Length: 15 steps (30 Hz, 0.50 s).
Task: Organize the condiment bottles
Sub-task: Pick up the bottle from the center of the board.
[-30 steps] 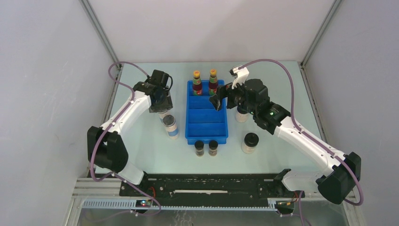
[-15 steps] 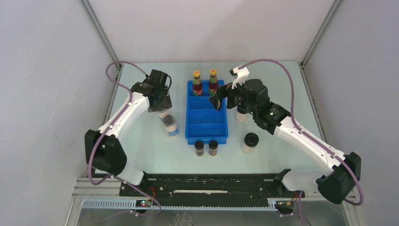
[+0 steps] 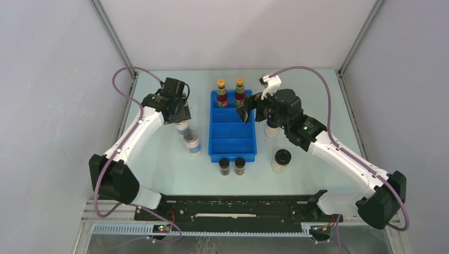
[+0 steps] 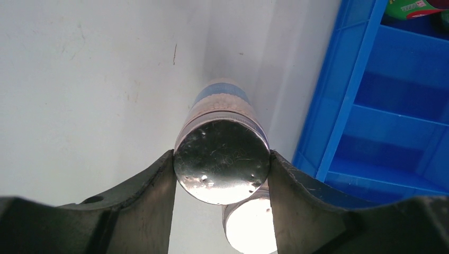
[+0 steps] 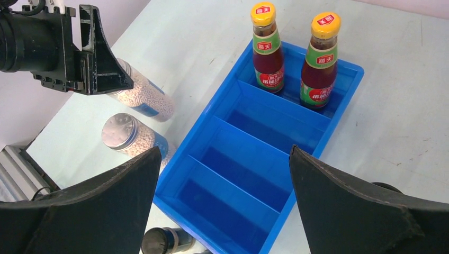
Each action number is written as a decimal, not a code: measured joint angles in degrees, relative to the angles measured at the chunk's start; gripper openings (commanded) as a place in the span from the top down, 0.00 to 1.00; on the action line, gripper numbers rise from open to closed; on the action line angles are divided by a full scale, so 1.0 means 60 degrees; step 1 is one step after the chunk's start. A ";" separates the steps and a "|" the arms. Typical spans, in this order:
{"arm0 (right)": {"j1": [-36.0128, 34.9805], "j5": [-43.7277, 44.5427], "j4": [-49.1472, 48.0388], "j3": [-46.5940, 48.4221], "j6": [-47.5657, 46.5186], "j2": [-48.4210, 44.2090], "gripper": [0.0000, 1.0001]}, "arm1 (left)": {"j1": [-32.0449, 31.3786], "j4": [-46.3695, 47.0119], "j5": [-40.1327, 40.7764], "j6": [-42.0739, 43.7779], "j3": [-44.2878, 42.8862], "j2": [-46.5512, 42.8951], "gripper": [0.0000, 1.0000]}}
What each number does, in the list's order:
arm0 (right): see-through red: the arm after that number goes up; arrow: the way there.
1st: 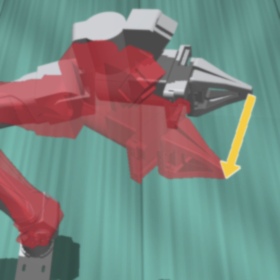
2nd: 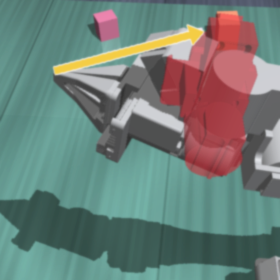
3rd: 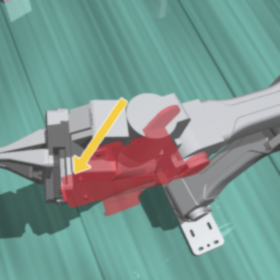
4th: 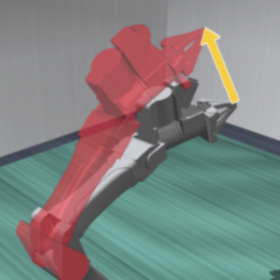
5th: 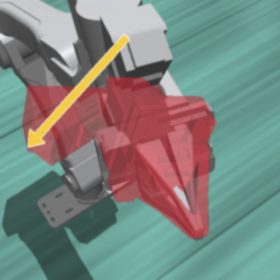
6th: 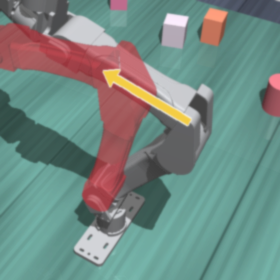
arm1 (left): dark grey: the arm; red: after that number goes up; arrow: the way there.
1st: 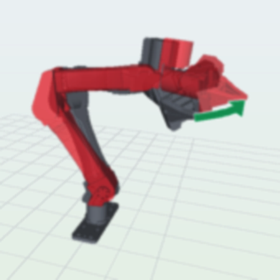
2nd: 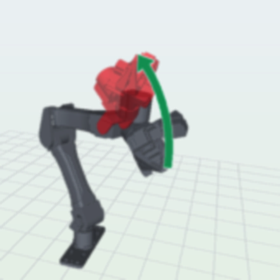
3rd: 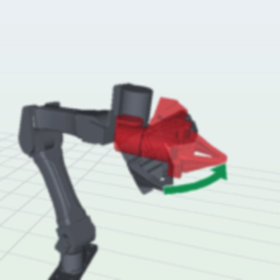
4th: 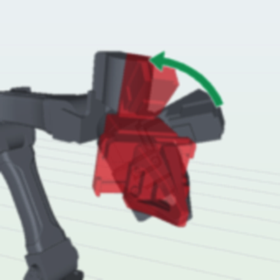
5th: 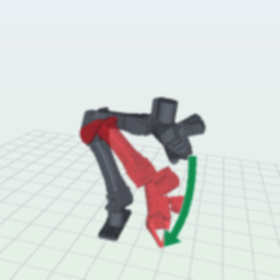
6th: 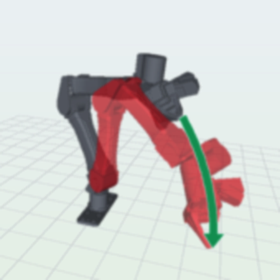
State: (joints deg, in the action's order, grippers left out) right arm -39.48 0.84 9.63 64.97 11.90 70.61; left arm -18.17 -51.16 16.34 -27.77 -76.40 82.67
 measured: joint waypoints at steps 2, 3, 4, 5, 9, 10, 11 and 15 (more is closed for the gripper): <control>-0.0007 0.0040 0.0004 0.0000 0.0004 0.0000 0.00 | 0.0000 0.0000 0.0004 0.0058 0.0000 -0.0040 1.00; -0.0015 0.0055 0.0004 0.0000 0.0004 0.0000 0.00 | 0.0000 0.0000 0.0007 0.0073 0.0000 -0.0055 1.00; -0.0022 0.0069 0.0004 0.0000 0.0004 -0.0004 0.00 | 0.0000 0.0000 0.0015 0.0095 0.0000 -0.0062 1.00; -0.0036 0.0091 0.0004 0.0000 0.0004 0.0000 0.00 | 0.0000 0.0000 0.0025 0.0135 0.0000 -0.0066 1.00; -0.0069 0.0124 0.0015 0.0000 0.0000 -0.0011 0.00 | 0.0000 0.0000 0.0040 0.0193 0.0000 -0.0066 1.00; -0.0069 0.0138 0.0022 0.0000 0.0004 -0.0018 0.00 | 0.0000 0.0000 0.0055 0.0226 0.0000 -0.0066 1.00; -0.0069 0.0149 0.0029 0.0000 0.0000 -0.0029 0.00 | 0.0000 0.0004 0.0058 0.0222 0.0000 -0.0066 1.00; -0.0069 0.0186 0.0029 0.0000 0.0000 -0.0051 0.00 | 0.0000 0.0040 0.0102 0.0291 0.0000 -0.0066 1.00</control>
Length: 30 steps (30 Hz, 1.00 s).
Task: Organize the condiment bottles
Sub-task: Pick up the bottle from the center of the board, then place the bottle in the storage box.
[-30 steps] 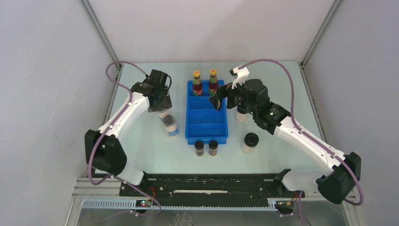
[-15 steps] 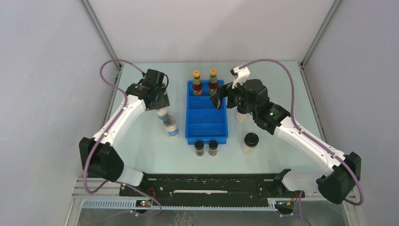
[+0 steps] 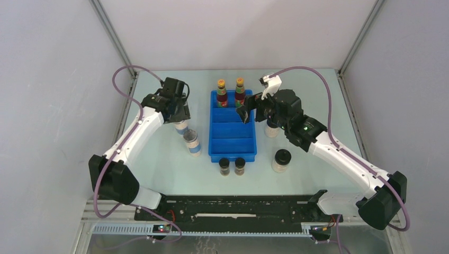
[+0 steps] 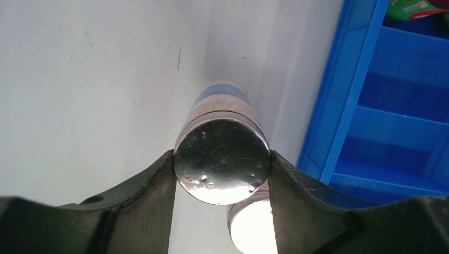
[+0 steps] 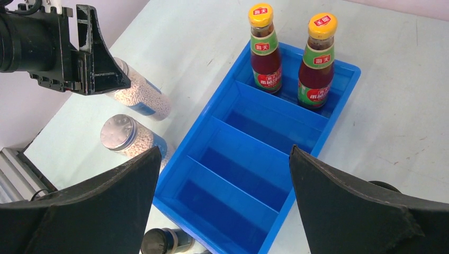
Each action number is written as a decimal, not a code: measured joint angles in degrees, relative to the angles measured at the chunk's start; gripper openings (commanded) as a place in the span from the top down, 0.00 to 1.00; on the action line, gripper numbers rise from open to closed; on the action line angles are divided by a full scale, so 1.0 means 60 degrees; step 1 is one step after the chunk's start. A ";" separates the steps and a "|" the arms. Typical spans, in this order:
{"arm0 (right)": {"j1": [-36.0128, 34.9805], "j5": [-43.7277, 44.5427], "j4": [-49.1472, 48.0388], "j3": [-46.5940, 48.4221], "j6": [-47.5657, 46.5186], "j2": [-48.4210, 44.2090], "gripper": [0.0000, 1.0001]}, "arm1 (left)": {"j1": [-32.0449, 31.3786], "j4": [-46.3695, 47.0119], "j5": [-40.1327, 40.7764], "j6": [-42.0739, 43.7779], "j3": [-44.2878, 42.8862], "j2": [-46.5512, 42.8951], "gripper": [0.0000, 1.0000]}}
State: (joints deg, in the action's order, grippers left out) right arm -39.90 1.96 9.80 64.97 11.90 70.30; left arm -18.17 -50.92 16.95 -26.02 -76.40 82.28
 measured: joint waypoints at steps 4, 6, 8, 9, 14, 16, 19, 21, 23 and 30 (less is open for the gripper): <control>0.0004 0.0025 0.0000 0.0000 0.0000 0.0000 0.00 | 0.0000 0.0135 0.0073 0.0102 0.0000 0.0000 1.00; 0.0004 0.0025 0.0000 0.0000 0.0000 0.0000 0.00 | 0.0004 0.0182 0.0091 0.0113 0.0000 0.0000 1.00; 0.0004 0.0025 0.0000 0.0000 0.0000 0.0000 0.00 | 0.0007 0.0233 0.0102 0.0138 0.0000 0.0000 1.00; 0.0004 0.0025 0.0000 0.0000 0.0000 0.0000 0.00 | 0.0007 0.0262 0.0106 0.0160 0.0000 0.0000 1.00; 0.0011 0.0022 0.0000 0.0000 -0.0004 0.0000 0.00 | 0.0007 0.0386 0.0120 0.0193 0.0000 0.0000 1.00; 0.0011 0.0022 0.0000 0.0000 -0.0004 0.0000 0.00 | 0.0007 0.0393 0.0135 0.0204 -0.0004 0.0000 1.00; 0.0015 0.0022 0.0000 0.0000 -0.0004 0.0000 0.00 | 0.0007 0.0408 0.0138 0.0270 -0.0018 0.0018 1.00; 0.0022 0.0022 0.0000 0.0000 -0.0004 0.0000 0.00 | 0.0007 0.0408 0.0142 0.0284 -0.0018 0.0036 1.00; 0.0029 0.0022 0.0000 0.0000 0.0000 0.0000 0.00 | 0.0007 0.0404 0.0142 0.0331 -0.0033 0.0076 1.00; 0.0095 0.0022 0.0000 0.0000 0.0000 0.0000 0.00 | -0.0011 0.0401 0.0153 0.0452 -0.0568 0.0346 1.00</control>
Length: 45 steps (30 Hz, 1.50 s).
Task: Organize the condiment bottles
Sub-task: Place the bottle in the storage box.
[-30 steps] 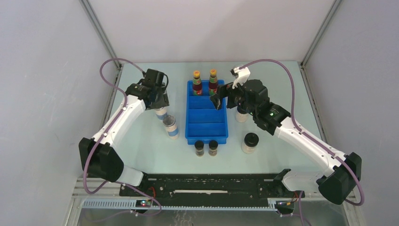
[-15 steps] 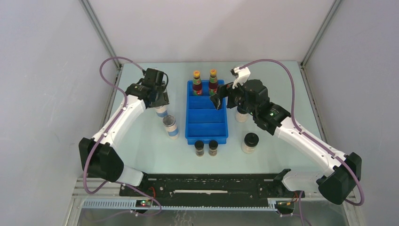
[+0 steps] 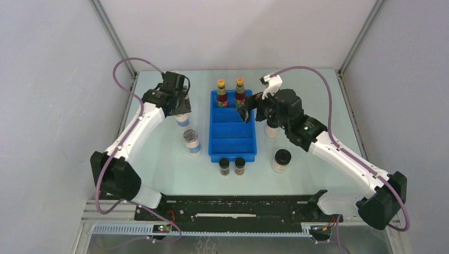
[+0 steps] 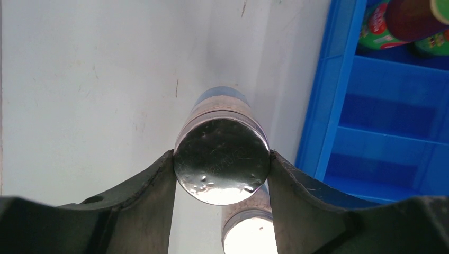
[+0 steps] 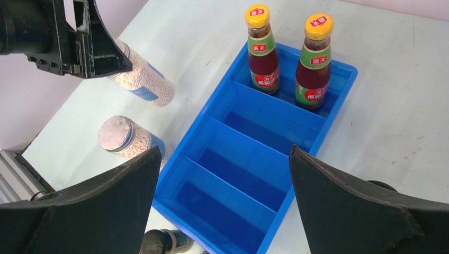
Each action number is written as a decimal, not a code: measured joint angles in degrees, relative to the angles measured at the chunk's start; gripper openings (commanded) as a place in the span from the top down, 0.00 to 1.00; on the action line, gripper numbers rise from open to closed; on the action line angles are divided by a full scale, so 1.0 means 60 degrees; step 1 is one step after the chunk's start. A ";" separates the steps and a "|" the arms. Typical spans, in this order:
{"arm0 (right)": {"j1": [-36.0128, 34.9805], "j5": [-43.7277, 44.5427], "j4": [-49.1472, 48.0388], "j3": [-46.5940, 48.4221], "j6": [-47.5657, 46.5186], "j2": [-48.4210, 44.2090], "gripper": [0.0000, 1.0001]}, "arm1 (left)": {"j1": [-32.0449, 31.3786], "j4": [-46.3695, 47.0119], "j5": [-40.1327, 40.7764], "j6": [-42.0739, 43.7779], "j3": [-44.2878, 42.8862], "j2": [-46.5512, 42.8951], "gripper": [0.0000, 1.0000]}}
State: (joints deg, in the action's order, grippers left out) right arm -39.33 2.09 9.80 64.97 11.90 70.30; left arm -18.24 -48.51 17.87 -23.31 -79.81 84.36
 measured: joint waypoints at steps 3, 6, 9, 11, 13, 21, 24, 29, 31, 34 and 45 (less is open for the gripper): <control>0.0033 0.0000 0.0000 0.0000 0.0000 0.0004 0.00 | -0.0004 0.0000 0.0007 0.0091 -0.0372 0.0131 1.00; 0.0051 0.0000 0.0000 0.0000 0.0000 0.0004 0.00 | -0.0026 0.0004 0.0022 0.0168 -0.0718 0.0295 1.00; 0.0062 0.0004 0.0000 0.0000 0.0004 0.0004 0.00 | -0.0066 -0.0018 0.0047 0.0222 -0.0980 0.0441 1.00; 0.0080 0.0004 0.0004 0.0000 0.0000 0.0004 0.00 | -0.0091 -0.0040 0.0055 0.0226 -0.1133 0.0521 1.00; 0.0098 0.0000 0.0004 0.0000 0.0004 0.0004 0.00 | -0.0124 -0.0120 0.0066 0.0233 -0.1362 0.0623 1.00; 0.0127 0.0007 0.0007 0.0000 0.0018 0.0004 0.00 | -0.0251 -0.0481 0.0073 0.0288 -0.2357 0.0951 1.00; 0.0164 0.0018 0.0007 0.0000 0.0033 0.0004 0.00 | -0.0321 -0.0597 0.0073 0.0324 -0.2707 0.1071 1.00; 0.0186 0.0076 0.0033 0.0000 0.0036 0.0004 0.00 | -0.0470 -0.0831 0.0098 0.0390 -0.3104 0.1206 1.00; 0.0186 0.0080 0.0029 -0.0011 0.0040 0.0004 0.00 | -0.0525 -0.0929 0.0102 0.0397 -0.3238 0.1246 1.00; 0.0229 0.0080 0.0007 -0.0109 0.0073 -0.0004 0.00 | -0.0616 -0.1024 0.0157 0.0404 -0.3435 0.1286 1.00; 0.0554 0.0284 -0.0004 -0.0397 0.0331 -0.0095 0.00 | -0.1020 -0.1453 0.0211 0.0455 -0.4258 0.1614 1.00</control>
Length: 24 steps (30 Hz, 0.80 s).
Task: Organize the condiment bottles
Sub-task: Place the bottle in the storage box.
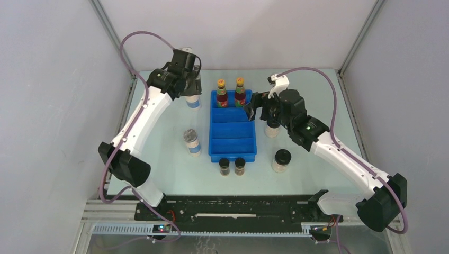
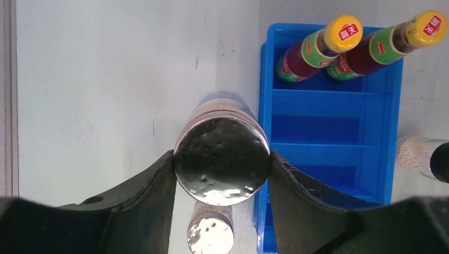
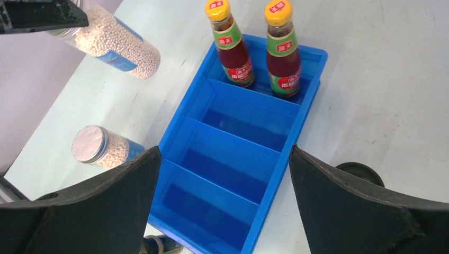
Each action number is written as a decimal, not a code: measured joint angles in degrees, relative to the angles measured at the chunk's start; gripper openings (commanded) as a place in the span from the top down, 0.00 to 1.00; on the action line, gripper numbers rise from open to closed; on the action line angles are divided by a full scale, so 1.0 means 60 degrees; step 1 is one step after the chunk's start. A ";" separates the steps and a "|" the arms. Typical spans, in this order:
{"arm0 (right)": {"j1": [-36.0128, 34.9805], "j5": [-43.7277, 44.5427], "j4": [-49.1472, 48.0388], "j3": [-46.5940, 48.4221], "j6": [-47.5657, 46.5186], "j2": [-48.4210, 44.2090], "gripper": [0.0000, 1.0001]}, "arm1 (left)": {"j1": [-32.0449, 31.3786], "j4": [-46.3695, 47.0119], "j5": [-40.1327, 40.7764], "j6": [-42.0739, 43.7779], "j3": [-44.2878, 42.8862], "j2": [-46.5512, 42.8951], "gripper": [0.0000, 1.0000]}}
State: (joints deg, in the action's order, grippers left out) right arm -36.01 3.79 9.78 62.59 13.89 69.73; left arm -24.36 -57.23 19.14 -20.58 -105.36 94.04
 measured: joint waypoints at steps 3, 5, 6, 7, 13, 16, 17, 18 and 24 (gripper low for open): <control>0.0146 0.0153 -0.0004 -0.0036 0.0153 -0.0066 0.00 | -0.0127 -0.0117 0.0004 0.0018 -0.0270 0.0106 1.00; 0.0291 0.0313 -0.0007 -0.0062 0.0295 -0.0106 0.00 | -0.0219 -0.0219 0.0004 0.0022 -0.0484 0.0182 1.00; 0.0375 0.0386 -0.0007 -0.0069 0.0357 -0.0117 0.00 | -0.0266 -0.0270 0.0004 0.0022 -0.0601 0.0219 1.00; 0.0459 0.0463 -0.0007 -0.0069 0.0433 -0.0120 0.00 | -0.0313 -0.0302 0.0004 0.0022 -0.0692 0.0248 1.00; 0.0943 0.0805 -0.0011 -0.0120 0.0860 -0.0124 0.00 | -0.0605 -0.0590 -0.0015 0.0022 -0.1195 0.0430 1.00; 0.1118 0.0896 -0.0004 -0.0135 0.1031 -0.0124 0.00 | -0.0747 -0.0685 -0.0091 0.0022 -0.1384 0.0579 1.00; 0.1162 0.0914 -0.0004 -0.0135 0.1071 -0.0124 0.00 | -0.0783 -0.0707 -0.0127 0.0022 -0.1421 0.0627 1.00; 0.1206 0.0951 -0.0004 -0.0138 0.1118 -0.0124 0.00 | -0.0812 -0.0721 -0.0168 0.0018 -0.1435 0.0663 1.00; 0.1453 0.1016 -0.0004 -0.0138 0.1286 -0.0124 0.00 | -0.0958 -0.0892 -0.0423 0.0018 -0.1443 0.0907 1.00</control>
State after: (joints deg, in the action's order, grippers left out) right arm -27.29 9.89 9.76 61.76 21.61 68.99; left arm -30.11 -62.59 16.60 -20.47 -114.02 99.48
